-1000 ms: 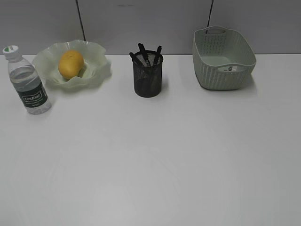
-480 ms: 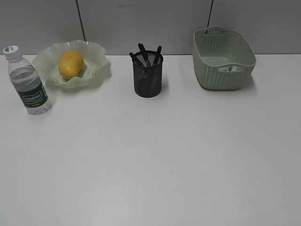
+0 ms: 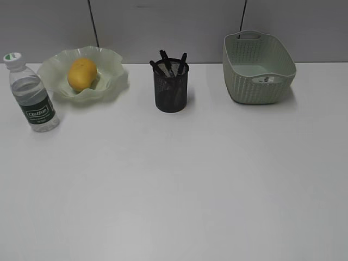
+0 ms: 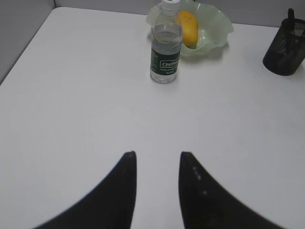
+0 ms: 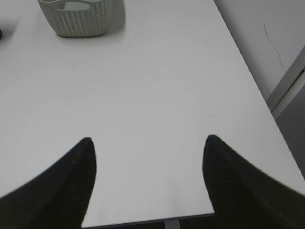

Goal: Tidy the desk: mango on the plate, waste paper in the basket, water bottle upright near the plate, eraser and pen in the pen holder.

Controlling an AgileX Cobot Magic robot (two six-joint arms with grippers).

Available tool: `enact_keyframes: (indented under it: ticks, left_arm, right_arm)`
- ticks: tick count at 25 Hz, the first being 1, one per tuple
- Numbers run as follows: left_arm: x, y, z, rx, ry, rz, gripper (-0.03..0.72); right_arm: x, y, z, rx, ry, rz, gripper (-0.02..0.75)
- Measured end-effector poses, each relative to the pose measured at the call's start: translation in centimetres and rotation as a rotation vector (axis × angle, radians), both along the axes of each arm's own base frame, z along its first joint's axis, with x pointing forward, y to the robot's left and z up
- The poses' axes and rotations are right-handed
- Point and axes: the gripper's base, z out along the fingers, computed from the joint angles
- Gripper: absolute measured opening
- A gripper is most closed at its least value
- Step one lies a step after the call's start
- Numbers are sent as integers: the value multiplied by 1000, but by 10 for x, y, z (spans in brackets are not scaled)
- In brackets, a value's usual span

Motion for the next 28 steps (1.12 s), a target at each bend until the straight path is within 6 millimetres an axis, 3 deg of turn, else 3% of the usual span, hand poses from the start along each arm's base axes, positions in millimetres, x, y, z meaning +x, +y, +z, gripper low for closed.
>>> enact_keyframes:
  ticks: [28]
  left_arm:
    - [0, 0, 0, -1, 0, -2, 237]
  right_arm:
    - [0, 0, 0, 0, 0, 0, 552]
